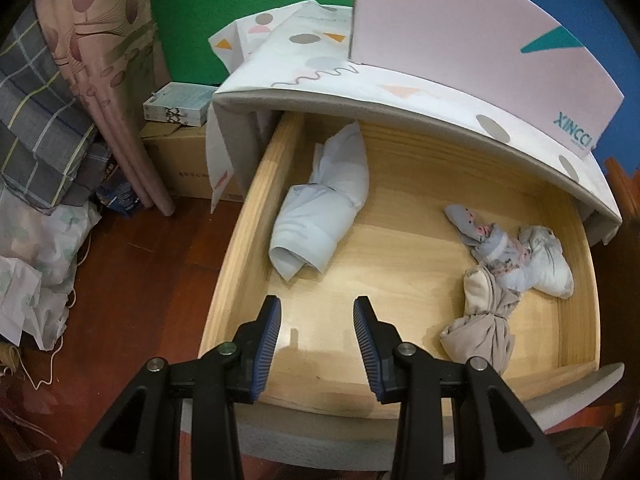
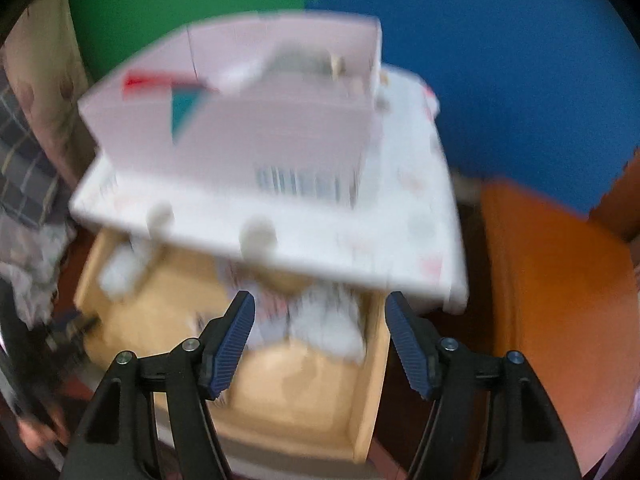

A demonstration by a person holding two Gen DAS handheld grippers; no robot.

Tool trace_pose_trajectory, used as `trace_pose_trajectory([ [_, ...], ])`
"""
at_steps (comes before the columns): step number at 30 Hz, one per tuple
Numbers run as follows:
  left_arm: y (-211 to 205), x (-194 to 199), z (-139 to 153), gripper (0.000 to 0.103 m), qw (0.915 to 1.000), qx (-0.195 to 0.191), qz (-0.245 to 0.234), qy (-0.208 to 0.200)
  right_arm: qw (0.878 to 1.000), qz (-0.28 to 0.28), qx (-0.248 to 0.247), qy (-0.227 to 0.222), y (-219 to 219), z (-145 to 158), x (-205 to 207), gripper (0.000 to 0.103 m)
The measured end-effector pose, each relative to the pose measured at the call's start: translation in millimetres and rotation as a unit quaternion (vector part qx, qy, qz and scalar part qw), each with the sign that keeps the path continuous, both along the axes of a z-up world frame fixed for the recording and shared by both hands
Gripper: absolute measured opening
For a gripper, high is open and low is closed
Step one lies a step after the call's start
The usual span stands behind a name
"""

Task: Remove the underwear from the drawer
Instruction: 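Move the right tool back over the drawer while the left tool lowers toward the beige bundle, then grasp the beige tied bundle with the left tool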

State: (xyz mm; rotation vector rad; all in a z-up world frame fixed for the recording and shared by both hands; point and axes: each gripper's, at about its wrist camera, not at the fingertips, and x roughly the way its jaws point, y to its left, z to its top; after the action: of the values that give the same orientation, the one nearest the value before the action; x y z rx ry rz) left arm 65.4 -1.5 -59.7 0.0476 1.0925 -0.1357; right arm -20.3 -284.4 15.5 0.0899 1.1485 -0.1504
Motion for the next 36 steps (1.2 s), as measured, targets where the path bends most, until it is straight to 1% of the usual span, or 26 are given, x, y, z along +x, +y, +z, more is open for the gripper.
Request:
trace_pose_trajectory([
  [3,-2.3,0.0,-0.5,0.038,0.9999,-0.003,-0.014,0.007,0.999,-0.004,0.012,0.031,1.8,-37.7,-21.4,0.065],
  [5,-3.3,0.1,0.3,0.038,0.9997,-0.009,-0.022,0.009,0.999,-0.003,0.016,0.043,4.3,-54.9,-31.2,0.065],
  [7,-5.4,-0.2,1.3,0.038,0.9993,-0.012,-0.032,0.014,0.999,-0.007,0.024,0.048,4.0,-67.5,-38.3,0.065],
  [9,-10.1,-2.4,1.9,0.038,0.999,-0.012,-0.04,0.016,0.998,-0.008,0.03,0.051,3.4,-74.6,-42.3,0.065],
  [11,-17.4,-4.3,0.9,0.038,0.9985,-0.014,-0.047,0.026,0.998,-0.011,0.031,0.056,1.6,-82.5,-44.2,0.065],
  [16,-44.5,-7.0,-1.6,0.038,0.9958,-0.044,-0.063,0.05,0.997,-0.018,0.052,0.058,-4.7,-87.2,-44.7,0.065],
  [17,-51.3,-7.3,-1.8,0.038,0.9953,-0.044,-0.068,0.052,0.996,-0.02,0.056,0.059,-6.7,-87.6,-44.7,0.065],
  [21,-81.9,-10.1,-6.8,0.038,0.9936,-0.024,-0.095,0.056,0.996,-0.025,0.064,0.063,-10.6,-91.1,-45.2,0.065],
  [24,-104.2,-12.5,-14.7,0.038,0.9902,-0.01,-0.119,0.071,0.995,-0.025,0.066,0.067,-11.7,-92.7,-44.7,0.065],
  [26,-116.0,-11.7,-21.7,0.038,0.9878,-0.008,-0.128,0.088,0.995,-0.023,0.064,0.067,-10.7,-92.7,-44.2,0.065],
  [29,-125.7,-7.0,-31.3,0.038,0.9848,-0.02,-0.126,0.117,0.995,-0.022,0.065,0.068,-10.9,-93.5,-43.2,0.065],
  [32,-129.8,1.0,-41.8,0.038,0.9814,-0.034,-0.114,0.151,0.995,-0.024,0.071,0.068,-13.1,-93.8,-43.8,0.065],
  [35,-135.2,7.2,-48.0,0.039,0.9784,-0.042,-0.107,0.172,0.994,-0.027,0.08,0.067,-15.6,-94.7,-44.2,0.065],
  [36,-137.5,9.5,-49.3,0.045,0.9779,-0.042,-0.103,0.176,0.994,-0.027,0.082,0.067,-16.1,-94.8,-44.3,0.065],
])
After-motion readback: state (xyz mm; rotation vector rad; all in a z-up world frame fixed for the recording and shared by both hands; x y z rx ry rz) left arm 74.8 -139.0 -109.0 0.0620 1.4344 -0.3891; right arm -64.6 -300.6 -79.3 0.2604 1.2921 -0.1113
